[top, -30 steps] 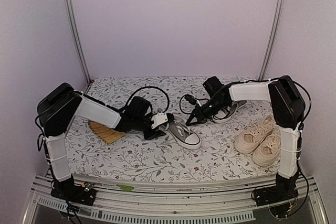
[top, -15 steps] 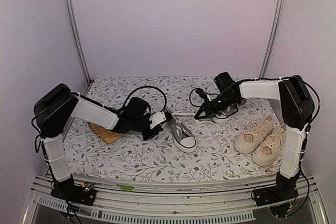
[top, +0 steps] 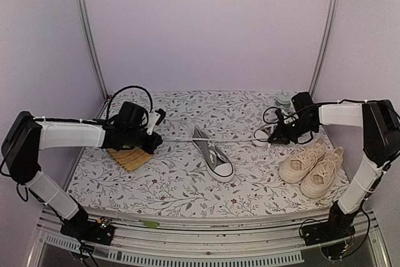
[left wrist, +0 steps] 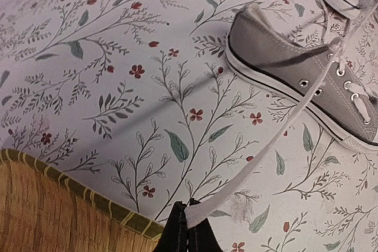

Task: Tie the shoes
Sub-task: Pull the shoelace from the shoe.

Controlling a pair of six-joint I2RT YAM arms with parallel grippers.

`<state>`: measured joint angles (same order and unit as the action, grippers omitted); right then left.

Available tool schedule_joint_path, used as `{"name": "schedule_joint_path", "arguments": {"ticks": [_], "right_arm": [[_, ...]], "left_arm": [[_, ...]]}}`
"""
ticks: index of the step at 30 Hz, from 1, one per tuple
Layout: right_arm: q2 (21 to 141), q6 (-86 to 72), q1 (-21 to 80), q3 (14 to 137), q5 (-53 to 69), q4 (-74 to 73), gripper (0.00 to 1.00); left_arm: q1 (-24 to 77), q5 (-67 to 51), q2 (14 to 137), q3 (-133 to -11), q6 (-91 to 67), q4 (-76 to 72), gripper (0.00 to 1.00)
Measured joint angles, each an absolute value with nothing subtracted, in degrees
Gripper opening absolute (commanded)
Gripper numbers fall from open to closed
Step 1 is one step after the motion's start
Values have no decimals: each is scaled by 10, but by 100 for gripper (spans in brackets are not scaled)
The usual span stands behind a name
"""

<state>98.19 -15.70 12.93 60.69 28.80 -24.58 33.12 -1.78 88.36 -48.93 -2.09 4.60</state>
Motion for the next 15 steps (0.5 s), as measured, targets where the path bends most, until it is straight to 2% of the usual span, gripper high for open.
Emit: {"name": "schedule_joint_path", "arguments": {"ticks": [6,15], "right_arm": [[975,-190,89,551,280,-230,1],[974,-214,58,525,309,-188,1]], "left_arm": [[276,-8,844,-468,-101,109,0],[244,-15,849,-468,-114,118,0]]}}
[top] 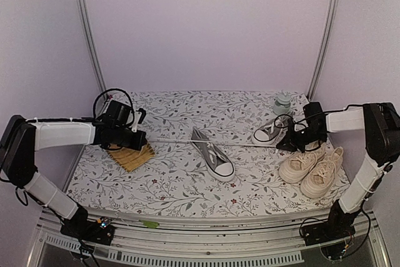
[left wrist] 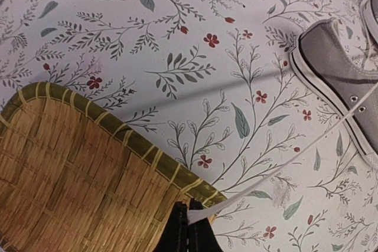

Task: Tie the shoes
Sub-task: Pull the shoelace from the shoe, then adjust the shoe at the center of the board.

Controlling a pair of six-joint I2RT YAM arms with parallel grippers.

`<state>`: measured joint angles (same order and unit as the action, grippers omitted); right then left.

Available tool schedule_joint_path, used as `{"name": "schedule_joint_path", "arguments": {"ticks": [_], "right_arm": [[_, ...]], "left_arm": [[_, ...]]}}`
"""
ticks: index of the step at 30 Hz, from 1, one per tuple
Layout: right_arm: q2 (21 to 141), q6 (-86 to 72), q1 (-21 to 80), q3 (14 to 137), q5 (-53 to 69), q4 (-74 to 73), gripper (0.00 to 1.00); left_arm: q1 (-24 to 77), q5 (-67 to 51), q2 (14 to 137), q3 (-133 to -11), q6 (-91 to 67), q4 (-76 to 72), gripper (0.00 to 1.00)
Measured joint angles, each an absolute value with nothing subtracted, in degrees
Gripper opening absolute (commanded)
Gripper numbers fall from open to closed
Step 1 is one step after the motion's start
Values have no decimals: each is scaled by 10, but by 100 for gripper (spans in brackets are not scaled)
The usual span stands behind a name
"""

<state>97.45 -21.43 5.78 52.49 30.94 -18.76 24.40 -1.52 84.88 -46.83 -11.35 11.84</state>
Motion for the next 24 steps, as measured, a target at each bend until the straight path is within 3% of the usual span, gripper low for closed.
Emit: {"name": "schedule_joint_path", "arguments": {"ticks": [7,13,18,24], "right_arm": [[975,-220,53,521,329,-178,1],[1006,-189,186,607,300,-182,1],[1064,-165,285,661,322,-166,1],[1115,-149,320,673,354,-167,1]], "left_arm": [[241,-26,849,-468,-105,111,0],[327,-21,902,-489,-88,83,0],[404,-30,1016,-552,-72,68,0],[437,-40,1096,-607,-53,60,0]]}}
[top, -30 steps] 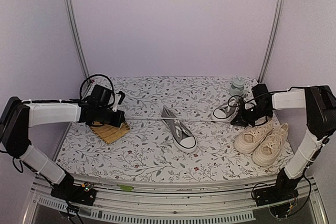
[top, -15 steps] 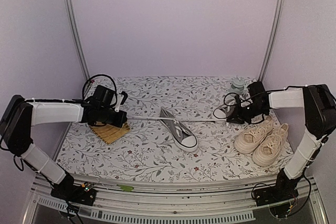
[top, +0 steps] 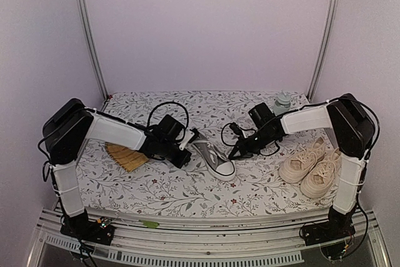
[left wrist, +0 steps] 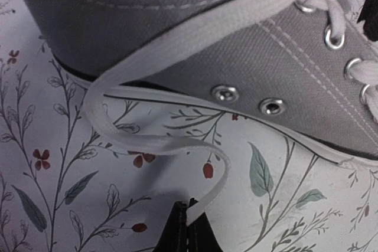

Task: Tie the shoes
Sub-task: Adjust the shoe at the center of the board.

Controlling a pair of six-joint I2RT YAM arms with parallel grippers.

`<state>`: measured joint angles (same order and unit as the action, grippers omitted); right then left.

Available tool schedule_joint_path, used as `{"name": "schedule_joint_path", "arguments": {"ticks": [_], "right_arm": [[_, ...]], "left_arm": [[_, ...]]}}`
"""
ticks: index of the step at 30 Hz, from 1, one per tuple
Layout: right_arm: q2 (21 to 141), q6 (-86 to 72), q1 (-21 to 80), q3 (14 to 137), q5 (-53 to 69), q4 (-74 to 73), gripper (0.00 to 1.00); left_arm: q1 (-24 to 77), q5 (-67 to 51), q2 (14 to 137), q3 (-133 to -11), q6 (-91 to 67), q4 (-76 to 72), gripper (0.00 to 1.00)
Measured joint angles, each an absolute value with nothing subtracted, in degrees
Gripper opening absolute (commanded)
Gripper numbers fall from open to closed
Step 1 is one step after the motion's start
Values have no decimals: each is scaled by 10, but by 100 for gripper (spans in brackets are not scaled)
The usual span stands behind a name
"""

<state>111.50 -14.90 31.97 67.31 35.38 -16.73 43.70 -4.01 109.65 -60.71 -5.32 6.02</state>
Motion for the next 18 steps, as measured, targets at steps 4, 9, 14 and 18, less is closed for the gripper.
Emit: {"name": "schedule_joint_path", "arguments": {"ticks": [4,9,14,18], "right_arm": [[1127,-142,331,673,371,-167,1],[1130,-142,342,674,393,-165,1],[1133,-140,348,695,395,-170,1],[1129,-136,342,711,394,-171,1]], "left_arm": [[442,-47,1119,-630,-47,48,0],[442,-50,1141,-646,-43,28,0],[442,-54,1143,-647,-39,26,0],[437,-35,1122,-645,-31,43,0]]}}
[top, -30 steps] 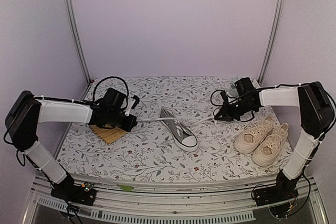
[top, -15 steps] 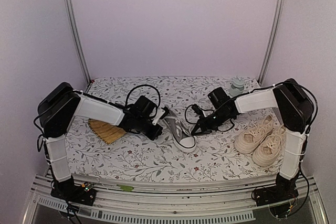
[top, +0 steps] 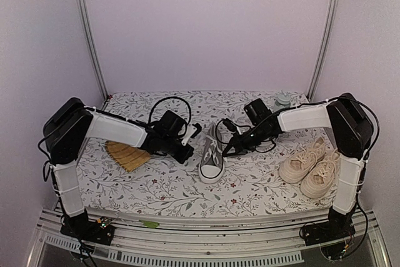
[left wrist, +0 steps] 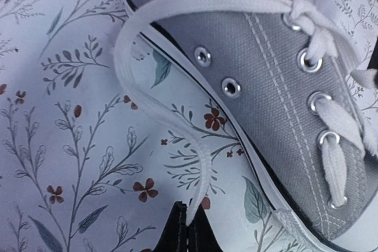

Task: Tie the shoes
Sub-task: Adjust the shoe at the center of the board, then pull the half-tied shoelace to the center of the board.

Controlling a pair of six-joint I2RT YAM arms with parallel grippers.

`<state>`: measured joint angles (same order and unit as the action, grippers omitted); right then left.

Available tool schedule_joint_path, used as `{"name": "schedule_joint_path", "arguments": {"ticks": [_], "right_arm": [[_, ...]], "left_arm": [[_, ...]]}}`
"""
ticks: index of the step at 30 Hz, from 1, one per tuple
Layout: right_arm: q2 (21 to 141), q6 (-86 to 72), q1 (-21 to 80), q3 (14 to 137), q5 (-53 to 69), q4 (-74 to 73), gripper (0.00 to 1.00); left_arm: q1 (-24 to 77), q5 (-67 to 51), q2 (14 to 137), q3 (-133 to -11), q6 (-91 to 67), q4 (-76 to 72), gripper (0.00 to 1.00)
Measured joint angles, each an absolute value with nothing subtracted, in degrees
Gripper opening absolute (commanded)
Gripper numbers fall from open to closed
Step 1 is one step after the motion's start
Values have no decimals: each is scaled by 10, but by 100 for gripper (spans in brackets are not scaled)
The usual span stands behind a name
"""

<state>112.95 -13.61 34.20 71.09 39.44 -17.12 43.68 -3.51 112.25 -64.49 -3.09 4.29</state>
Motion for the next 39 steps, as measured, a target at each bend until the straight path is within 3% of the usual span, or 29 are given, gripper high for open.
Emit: {"name": "schedule_joint_path", "arguments": {"ticks": [12,23,39], "right_arm": [[971,-150,176,675,335,-174,1],[941,-288,59,456,303,-109,1],[929,-370,36,398,343,-8,1]], "left_arm": [[410,10,914,-556,-71,68,0],[312,61,915,-494,-101,89,0],[277,79,938,-495,-56,75,0]]}}
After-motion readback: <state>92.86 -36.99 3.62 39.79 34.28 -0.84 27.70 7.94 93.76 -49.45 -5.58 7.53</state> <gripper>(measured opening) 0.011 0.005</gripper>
